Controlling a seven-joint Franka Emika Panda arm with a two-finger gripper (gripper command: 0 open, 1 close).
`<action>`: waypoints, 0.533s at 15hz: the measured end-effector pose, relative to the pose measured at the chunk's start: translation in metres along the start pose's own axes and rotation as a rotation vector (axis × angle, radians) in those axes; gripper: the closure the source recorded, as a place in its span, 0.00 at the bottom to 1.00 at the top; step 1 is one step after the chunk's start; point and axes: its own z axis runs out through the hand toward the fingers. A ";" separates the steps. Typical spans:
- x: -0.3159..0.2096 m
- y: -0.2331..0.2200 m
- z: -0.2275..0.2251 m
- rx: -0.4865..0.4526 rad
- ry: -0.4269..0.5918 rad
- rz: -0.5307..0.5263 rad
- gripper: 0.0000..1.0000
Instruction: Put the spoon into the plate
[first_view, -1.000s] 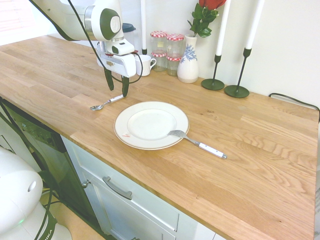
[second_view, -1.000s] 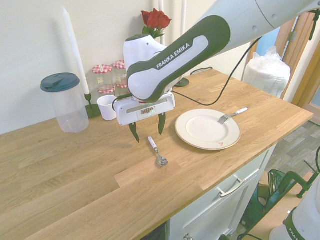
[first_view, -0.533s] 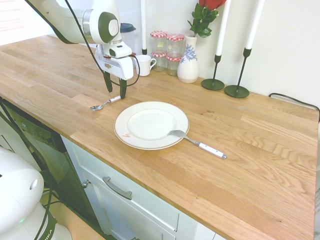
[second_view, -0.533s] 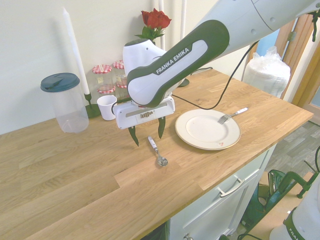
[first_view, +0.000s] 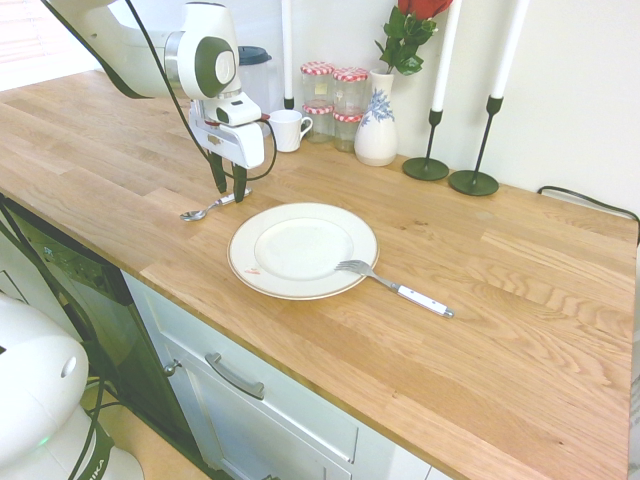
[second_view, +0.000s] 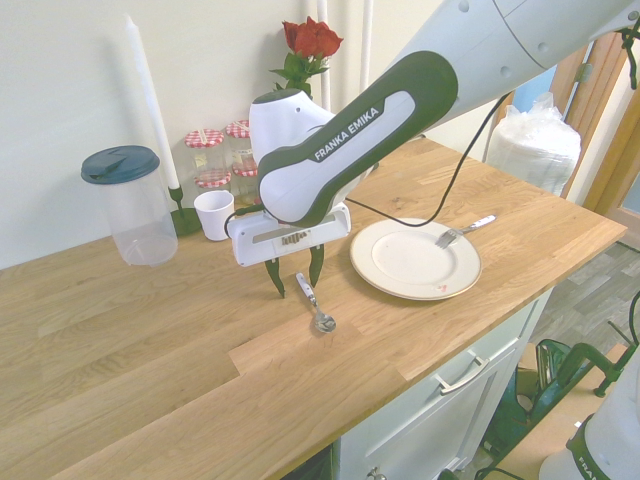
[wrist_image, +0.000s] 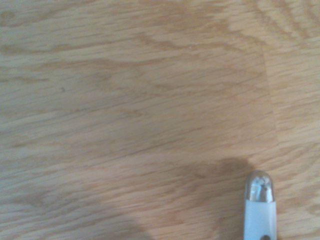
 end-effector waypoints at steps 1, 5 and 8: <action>0.000 0.000 0.000 0.001 -0.002 0.002 1.00; 0.000 0.000 0.001 0.021 -0.007 0.010 1.00; -0.001 0.001 0.002 0.051 -0.013 0.020 1.00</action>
